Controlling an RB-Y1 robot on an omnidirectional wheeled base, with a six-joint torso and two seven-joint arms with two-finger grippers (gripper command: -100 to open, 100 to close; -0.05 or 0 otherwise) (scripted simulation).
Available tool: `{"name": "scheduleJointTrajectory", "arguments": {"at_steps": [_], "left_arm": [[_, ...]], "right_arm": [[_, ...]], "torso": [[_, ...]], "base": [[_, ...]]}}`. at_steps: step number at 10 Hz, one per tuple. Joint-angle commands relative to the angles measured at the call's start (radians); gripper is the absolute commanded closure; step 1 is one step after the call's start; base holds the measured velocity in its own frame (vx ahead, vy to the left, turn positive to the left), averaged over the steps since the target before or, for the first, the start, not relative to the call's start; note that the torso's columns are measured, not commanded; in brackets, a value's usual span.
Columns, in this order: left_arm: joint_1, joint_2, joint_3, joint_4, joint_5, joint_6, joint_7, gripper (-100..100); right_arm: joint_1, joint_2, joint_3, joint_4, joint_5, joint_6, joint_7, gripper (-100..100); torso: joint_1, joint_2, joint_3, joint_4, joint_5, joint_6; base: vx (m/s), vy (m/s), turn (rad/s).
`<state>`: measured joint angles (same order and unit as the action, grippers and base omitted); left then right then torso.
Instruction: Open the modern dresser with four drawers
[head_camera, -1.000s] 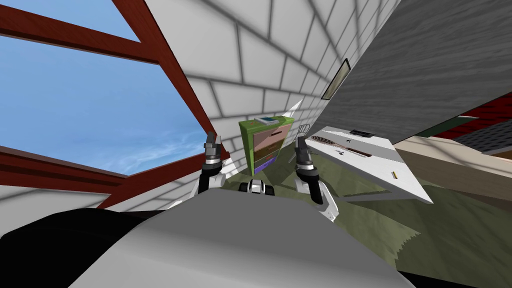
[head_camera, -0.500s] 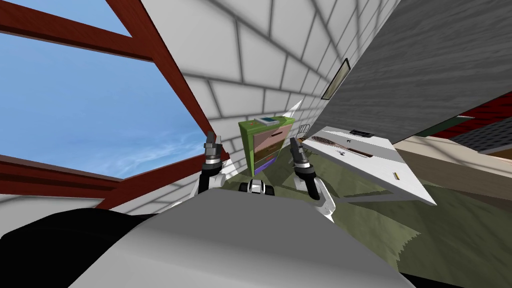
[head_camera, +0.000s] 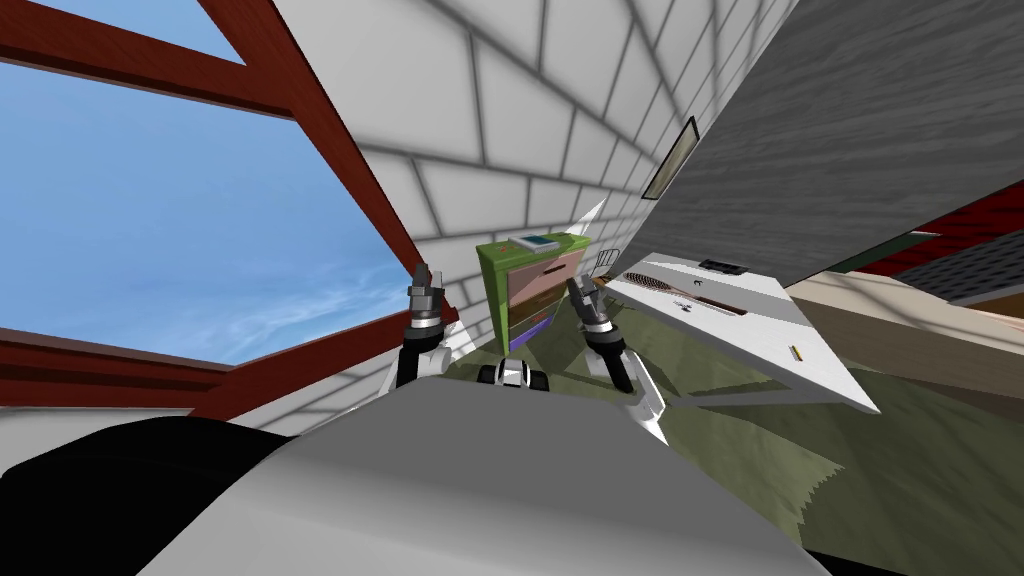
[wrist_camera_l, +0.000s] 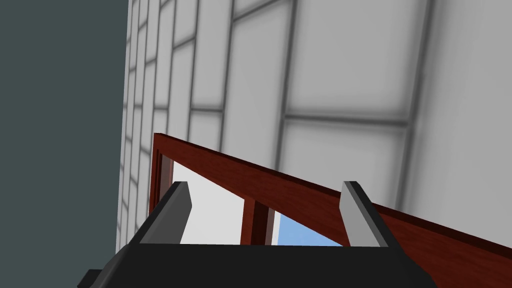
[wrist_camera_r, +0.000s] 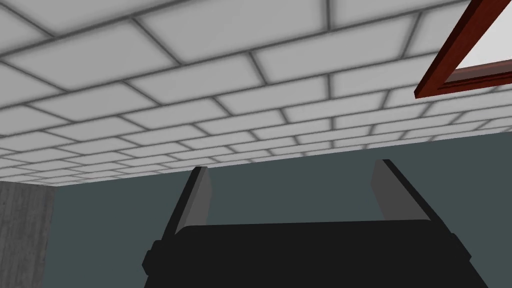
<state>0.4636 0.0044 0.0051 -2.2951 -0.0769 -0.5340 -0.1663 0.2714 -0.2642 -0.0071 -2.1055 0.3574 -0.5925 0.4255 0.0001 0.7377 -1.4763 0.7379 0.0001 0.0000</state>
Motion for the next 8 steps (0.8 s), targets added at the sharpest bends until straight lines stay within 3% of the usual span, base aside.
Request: {"name": "scheduleJointTrajectory", "arguments": {"at_steps": [1, 8], "left_arm": [[0.000, 0.000, 0.000, 0.000, 0.000, 0.000, 0.000, 0], [0.000, 0.000, 0.000, 0.000, 0.000, 0.000, 0.000, 0]], "right_arm": [[-0.022, -0.014, 0.002, 0.021, 0.038, 0.003, 0.060, -100], [-0.090, -0.065, 0.012, 0.105, 0.172, 0.010, 0.237, -100]], "torso": [[-0.001, 0.000, 0.000, 0.000, 0.000, 0.000], [0.000, 0.000, 0.000, 0.000, 0.000, 0.000]], "base": [[0.029, 0.009, -0.008], [0.029, 0.013, -0.014]]}}
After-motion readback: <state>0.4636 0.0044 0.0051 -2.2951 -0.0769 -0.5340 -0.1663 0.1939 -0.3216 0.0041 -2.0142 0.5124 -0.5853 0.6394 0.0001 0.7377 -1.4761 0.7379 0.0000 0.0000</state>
